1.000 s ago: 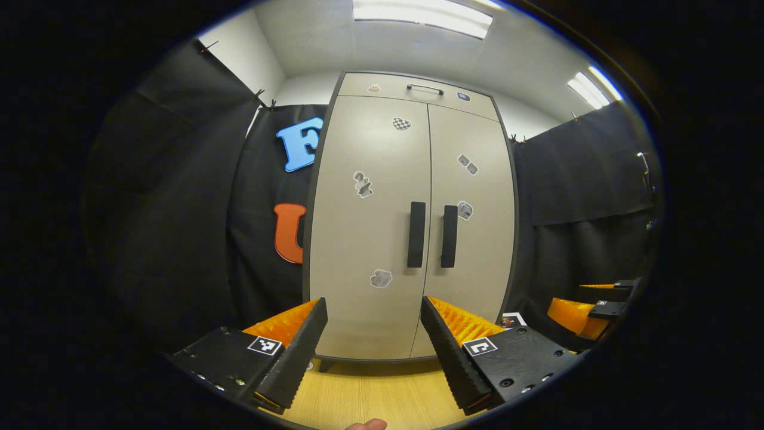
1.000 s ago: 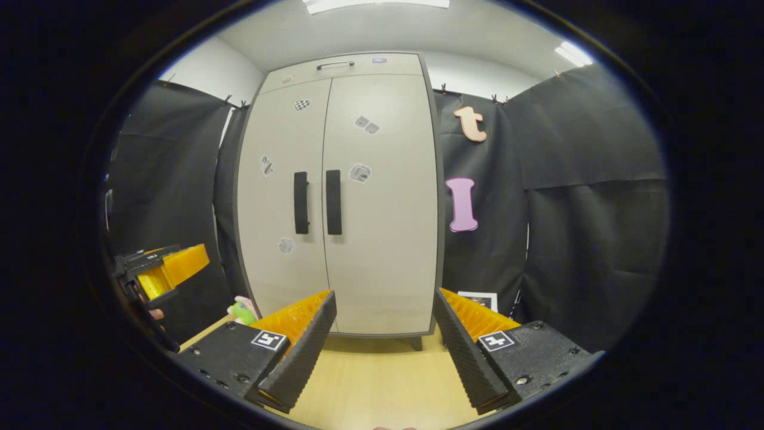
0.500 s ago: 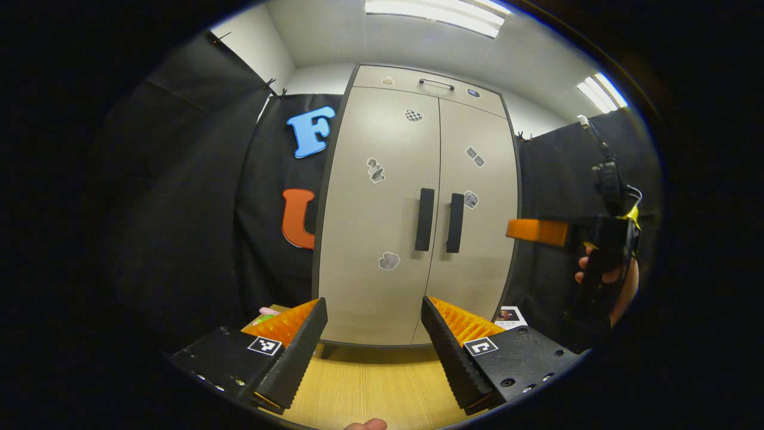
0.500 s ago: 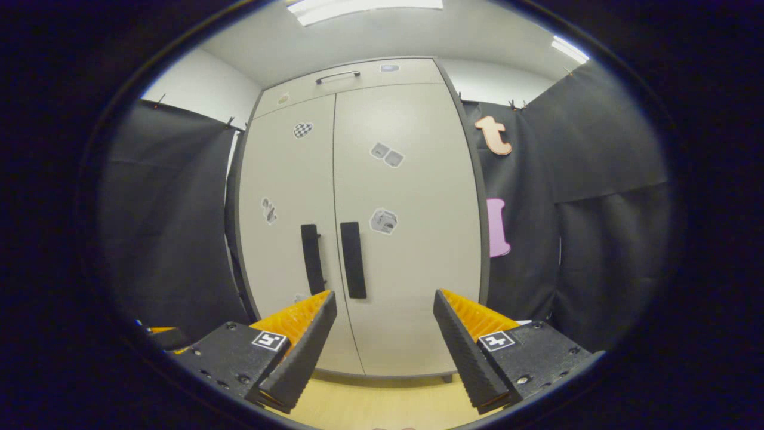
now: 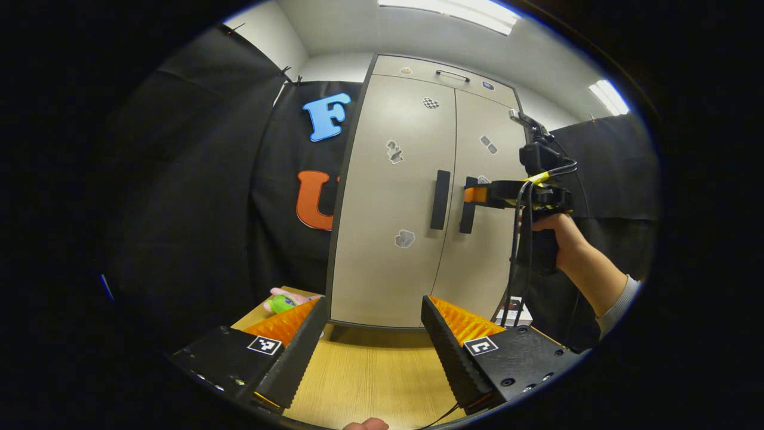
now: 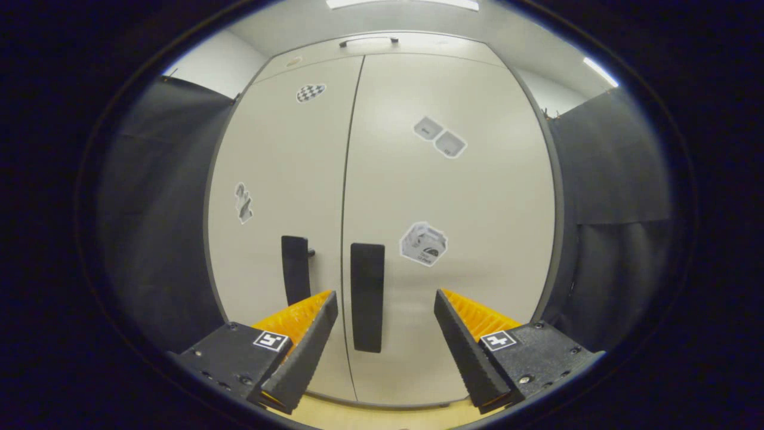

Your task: Open the right door of the double-door shoe cabinet with the right hand, and open the left door with the left hand.

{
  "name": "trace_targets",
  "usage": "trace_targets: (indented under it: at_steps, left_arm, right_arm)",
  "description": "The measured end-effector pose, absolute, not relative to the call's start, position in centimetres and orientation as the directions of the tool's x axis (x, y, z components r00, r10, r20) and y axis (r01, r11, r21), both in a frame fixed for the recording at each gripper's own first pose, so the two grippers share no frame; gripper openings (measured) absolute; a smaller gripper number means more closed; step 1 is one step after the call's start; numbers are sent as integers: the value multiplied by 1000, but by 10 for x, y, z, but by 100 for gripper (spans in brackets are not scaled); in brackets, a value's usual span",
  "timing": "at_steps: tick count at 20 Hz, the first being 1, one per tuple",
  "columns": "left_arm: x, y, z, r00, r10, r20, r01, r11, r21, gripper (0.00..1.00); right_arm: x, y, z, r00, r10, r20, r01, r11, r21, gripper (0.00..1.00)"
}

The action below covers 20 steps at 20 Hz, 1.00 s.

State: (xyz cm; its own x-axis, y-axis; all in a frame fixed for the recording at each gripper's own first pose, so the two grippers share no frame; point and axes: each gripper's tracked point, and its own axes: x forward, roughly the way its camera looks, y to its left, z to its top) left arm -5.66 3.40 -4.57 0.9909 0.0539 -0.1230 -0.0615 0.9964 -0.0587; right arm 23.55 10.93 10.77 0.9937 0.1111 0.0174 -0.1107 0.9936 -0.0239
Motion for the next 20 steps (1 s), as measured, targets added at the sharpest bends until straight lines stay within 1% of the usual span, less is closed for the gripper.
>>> trace_targets:
  at_steps: [1, 2, 3, 5, 7, 8, 9, 12, 13, 14, 15, 16, 17, 18, 20]
  left_arm:
    - [-57, 39, -44, 991, 64, -115, -72, 995, -66, 95]
    - [-56, 43, -43, 991, 73, -110, -81, 994, -72, 95]
    - [-57, 49, -43, 990, 83, -111, -91, 993, -76, 95]
    - [-58, 59, -48, 987, 104, -120, -114, 991, -74, 95]
    - [-57, 69, -51, 983, 123, -133, -134, 988, -71, 95]
    - [-57, 72, -51, 983, 127, -134, -138, 987, -77, 95]
    - [-55, 75, -50, 983, 128, -132, -140, 987, -85, 95]
    - [-52, 86, -46, 984, 137, -110, -145, 987, -70, 95]
    - [-51, 92, -45, 983, 152, -102, -158, 986, -55, 95]
    - [-51, 96, -44, 982, 160, -97, -165, 985, -48, 95]
    - [-50, 97, -44, 982, 161, -95, -166, 985, -51, 95]
    - [-50, 97, -44, 982, 160, -95, -166, 984, -59, 95]
    - [-51, 97, -45, 983, 160, -96, -166, 984, -68, 95]
    - [-50, 100, -45, 982, 162, -96, -169, 983, -74, 95]
    - [-52, 104, -47, 981, 168, -97, -175, 981, -77, 95]
  right_arm:
    - [243, 112, 105, 994, 108, 3, -108, 994, -11, 100]
    - [249, 112, 102, 995, 98, -2, -98, 995, 2, 98]
    - [256, 110, 102, 996, 84, -5, -84, 996, 8, 98]
    - [265, 110, 98, 997, 72, -17, -71, 997, 23, 100]
    - [267, 109, 101, 999, 54, 6, -55, 998, 26, 99]
    - [265, 109, 100, 999, 50, -3, -49, 999, 23, 90]
    - [265, 109, 102, 999, 43, 8, -43, 999, 22, 95]
    - [268, 105, 99, 1000, 10, -2, -10, 1000, 3, 94]
    - [268, 107, 99, 1000, 16, 2, -16, 1000, 5, 87]
    - [267, 113, 96, 999, 46, -10, -45, 999, 9, 86]
    - [266, 122, 93, 996, 88, -19, -87, 996, 19, 72]
    - [265, 125, 91, 994, 100, -31, -100, 995, 16, 60]
    - [266, 125, 89, 995, 97, -32, -97, 995, 8, 40]
    - [267, 125, 88, 995, 96, -27, -96, 995, -5, 39]
    - [265, 126, 89, 995, 96, -16, -96, 995, 0, 33]
